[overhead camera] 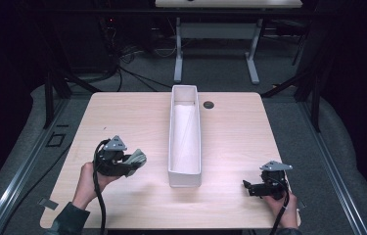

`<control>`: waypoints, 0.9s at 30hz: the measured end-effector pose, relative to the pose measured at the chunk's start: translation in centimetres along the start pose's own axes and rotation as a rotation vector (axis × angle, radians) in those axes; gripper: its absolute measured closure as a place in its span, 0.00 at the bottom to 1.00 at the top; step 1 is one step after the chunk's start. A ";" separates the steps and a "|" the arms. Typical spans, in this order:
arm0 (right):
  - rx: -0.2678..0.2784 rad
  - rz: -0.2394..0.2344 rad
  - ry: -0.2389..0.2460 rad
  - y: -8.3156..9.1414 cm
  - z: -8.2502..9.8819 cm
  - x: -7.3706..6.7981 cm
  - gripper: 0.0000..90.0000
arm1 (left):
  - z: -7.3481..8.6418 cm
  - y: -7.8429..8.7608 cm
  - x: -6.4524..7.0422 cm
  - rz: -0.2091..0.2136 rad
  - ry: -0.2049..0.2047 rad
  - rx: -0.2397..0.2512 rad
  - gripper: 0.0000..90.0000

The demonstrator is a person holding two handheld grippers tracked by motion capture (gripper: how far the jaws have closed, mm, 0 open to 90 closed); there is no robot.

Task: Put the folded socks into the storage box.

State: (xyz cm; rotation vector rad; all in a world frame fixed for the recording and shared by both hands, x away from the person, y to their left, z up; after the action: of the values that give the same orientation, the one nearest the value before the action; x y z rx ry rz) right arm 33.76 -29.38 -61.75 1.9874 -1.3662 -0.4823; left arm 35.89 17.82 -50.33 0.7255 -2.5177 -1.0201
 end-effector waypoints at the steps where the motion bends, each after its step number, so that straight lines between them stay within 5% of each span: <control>1: 0.000 0.000 0.000 0.0 0.0 0.0 0.00 | -0.1 0.1 0.0 0.002 0.001 0.000 0.69; 27: 0.010 -0.009 0.019 -0.3 -0.3 -0.1 0.01 | -3.4 1.5 -0.1 0.035 -0.091 0.010 0.69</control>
State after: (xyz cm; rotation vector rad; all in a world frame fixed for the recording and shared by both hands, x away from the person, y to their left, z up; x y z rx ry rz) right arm 34.08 -29.09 -61.74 2.0016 -1.3510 -0.4600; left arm 37.07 16.92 -46.90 0.6494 -2.6050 -1.0518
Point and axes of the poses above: each handheld gripper's, and its own axes: y roughly backward along the jaws, z roughly out of its underside, x roughly to its right, the point moved 4 cm from there along -y, roughly forward along the jaws, and after that the axes turned 6 degrees about z, right-handed, at the moved point
